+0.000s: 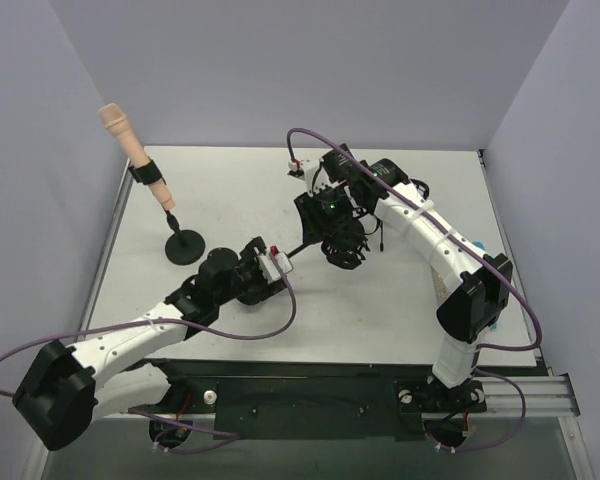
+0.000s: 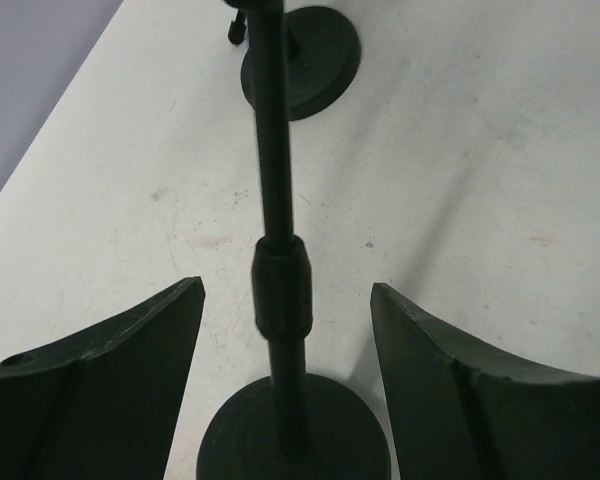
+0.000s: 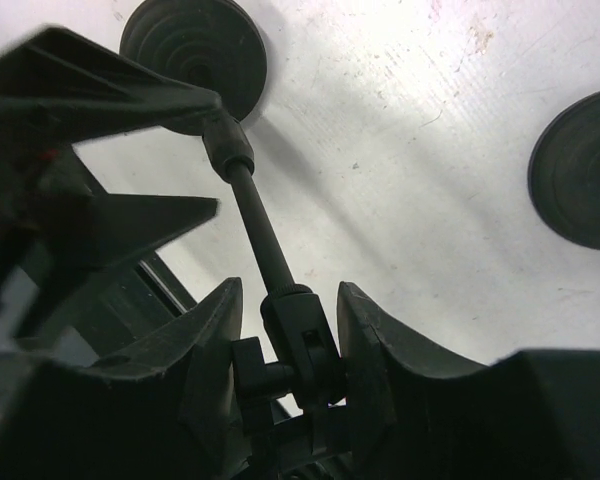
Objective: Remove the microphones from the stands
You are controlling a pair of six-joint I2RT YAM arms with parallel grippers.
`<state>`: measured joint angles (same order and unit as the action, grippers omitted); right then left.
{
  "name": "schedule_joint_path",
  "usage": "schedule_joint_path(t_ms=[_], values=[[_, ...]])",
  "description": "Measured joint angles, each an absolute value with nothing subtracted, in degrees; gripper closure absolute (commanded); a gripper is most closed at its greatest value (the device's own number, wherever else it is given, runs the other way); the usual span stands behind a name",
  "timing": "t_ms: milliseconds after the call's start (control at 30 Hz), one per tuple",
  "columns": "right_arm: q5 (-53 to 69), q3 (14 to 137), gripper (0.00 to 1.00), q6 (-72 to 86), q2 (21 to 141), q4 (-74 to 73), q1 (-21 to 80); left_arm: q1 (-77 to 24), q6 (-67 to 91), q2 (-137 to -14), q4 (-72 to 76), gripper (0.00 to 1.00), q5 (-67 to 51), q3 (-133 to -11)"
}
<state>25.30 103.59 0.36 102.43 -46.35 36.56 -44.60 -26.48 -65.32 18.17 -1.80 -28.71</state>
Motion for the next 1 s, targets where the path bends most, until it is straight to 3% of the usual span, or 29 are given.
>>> schedule_joint_path(t_ms=[167, 400, 800, 900, 1000], values=[[25.39, 103.37, 1.0, -8.49, 101.38, -46.09, 36.93, -36.49, -23.22, -58.37, 6.5, 0.2, -17.32, -34.17], [24.69, 94.98, 1.0, -27.88, 93.51, -44.84, 41.41, -27.64, -16.34, -61.8, 1.76, 0.26, -33.71, -35.66], [24.8, 92.12, 1.0, -43.68, 90.26, -43.94, 43.33, -28.14, -12.51, -76.05, 9.3, 0.73, -45.91, -35.73], [24.32, 92.23, 1.0, -42.39, 90.28, -43.99, 43.27, -28.93, -13.78, -75.99, 9.34, 1.0, -45.1, -35.73], [23.03, 95.0, 1.0, -35.81, 91.59, -45.6, 42.85, -32.73, -15.38, -74.43, 10.07, 1.0, -37.63, -35.48]])
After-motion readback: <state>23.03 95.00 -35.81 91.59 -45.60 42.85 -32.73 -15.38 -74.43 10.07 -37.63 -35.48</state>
